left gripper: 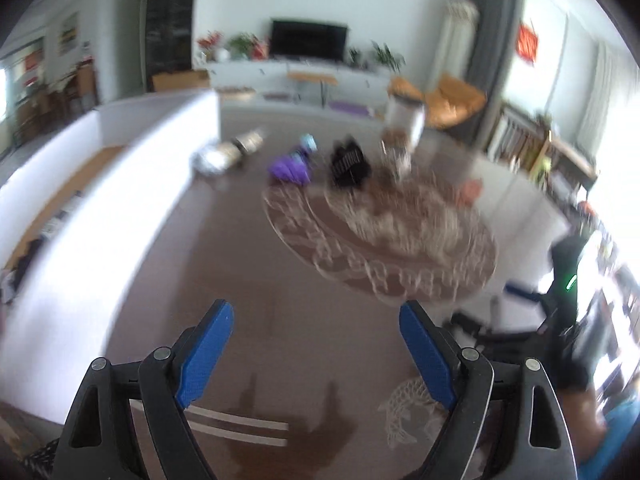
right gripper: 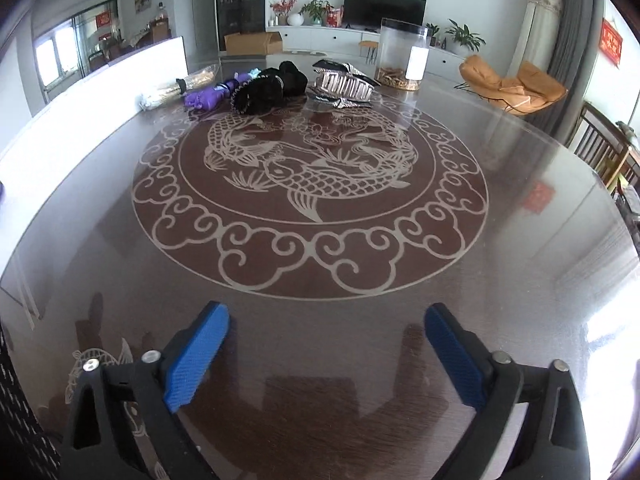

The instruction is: Organize objects

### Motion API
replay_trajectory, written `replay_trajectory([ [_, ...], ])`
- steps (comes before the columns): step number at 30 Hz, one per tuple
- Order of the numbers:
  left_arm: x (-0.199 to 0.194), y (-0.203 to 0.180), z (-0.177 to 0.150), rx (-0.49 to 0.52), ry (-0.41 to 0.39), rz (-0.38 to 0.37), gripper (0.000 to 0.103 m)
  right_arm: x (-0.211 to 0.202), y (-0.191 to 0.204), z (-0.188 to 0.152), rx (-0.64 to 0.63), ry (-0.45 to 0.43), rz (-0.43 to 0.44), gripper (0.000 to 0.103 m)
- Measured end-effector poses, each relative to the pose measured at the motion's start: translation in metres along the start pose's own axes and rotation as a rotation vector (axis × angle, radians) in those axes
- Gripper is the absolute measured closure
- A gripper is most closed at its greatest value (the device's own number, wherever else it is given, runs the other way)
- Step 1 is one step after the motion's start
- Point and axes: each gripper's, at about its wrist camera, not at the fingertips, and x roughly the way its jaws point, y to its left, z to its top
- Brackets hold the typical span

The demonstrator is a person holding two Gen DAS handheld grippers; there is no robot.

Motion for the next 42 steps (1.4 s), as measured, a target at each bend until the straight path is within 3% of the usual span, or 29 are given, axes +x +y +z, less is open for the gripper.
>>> replay_trajectory([
  [5, 0.046, -0.009, -0.011, 0.026, 0.082, 0.022, 0.018, 0.001, -0.003, -0.005, 0.016, 0.009, 0.014, 0.0],
  [12, 0.062, 0.002, -0.026, 0.03, 0.119, 0.08, 0.018, 0.001, -0.004, -0.006, 0.018, 0.009, 0.016, 0.0],
  [16, 0.063, 0.011, -0.028, -0.013, 0.128, 0.086, 0.018, 0.001, -0.004, -0.005, 0.018, 0.009, 0.015, 0.0],
  [24, 0.064, 0.008, -0.03, 0.015, 0.127, 0.135, 0.017, 0.001, -0.004, -0.005, 0.018, 0.01, 0.016, 0.0],
  [28, 0.067, 0.016, -0.03, -0.018, 0.142, 0.161, 0.0, 0.001, -0.005, -0.005, 0.019, 0.01, 0.016, 0.0],
  [42, 0.068, 0.017, -0.031, -0.02, 0.136, 0.168, 0.0, 0.001, -0.005, -0.005, 0.019, 0.01, 0.016, 0.0],
])
